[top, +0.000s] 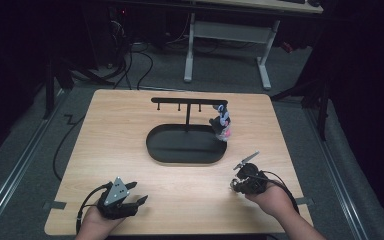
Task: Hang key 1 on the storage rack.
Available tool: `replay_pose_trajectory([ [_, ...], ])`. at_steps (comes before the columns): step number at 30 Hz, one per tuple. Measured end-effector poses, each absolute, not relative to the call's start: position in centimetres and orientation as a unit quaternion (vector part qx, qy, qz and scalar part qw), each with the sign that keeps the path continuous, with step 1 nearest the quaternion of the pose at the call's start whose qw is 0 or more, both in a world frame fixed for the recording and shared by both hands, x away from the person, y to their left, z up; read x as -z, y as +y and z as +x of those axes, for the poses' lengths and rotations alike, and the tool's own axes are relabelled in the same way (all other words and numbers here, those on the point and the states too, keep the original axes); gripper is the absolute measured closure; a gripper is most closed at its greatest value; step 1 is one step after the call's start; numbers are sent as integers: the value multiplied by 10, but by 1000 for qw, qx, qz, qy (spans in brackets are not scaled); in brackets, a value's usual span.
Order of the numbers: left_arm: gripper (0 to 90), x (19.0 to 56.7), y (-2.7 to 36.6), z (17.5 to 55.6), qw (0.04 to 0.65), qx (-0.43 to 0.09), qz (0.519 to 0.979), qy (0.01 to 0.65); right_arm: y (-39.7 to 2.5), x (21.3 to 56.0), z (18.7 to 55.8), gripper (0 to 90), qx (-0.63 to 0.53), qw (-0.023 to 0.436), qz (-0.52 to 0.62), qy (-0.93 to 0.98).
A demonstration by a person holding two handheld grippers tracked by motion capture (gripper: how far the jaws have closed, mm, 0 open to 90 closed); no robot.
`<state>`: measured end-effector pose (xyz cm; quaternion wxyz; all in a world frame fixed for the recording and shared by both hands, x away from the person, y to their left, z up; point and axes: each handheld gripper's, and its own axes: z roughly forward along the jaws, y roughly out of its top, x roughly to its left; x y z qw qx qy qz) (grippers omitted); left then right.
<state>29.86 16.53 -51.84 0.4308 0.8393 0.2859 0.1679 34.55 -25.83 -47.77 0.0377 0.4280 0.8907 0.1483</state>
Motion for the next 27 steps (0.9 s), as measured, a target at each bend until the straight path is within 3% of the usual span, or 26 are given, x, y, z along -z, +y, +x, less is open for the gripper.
replay_pose_trajectory([
  [27,394,518,164,299,429,-167,841,283,-273,436,347,894,-183,50,442,877],
])
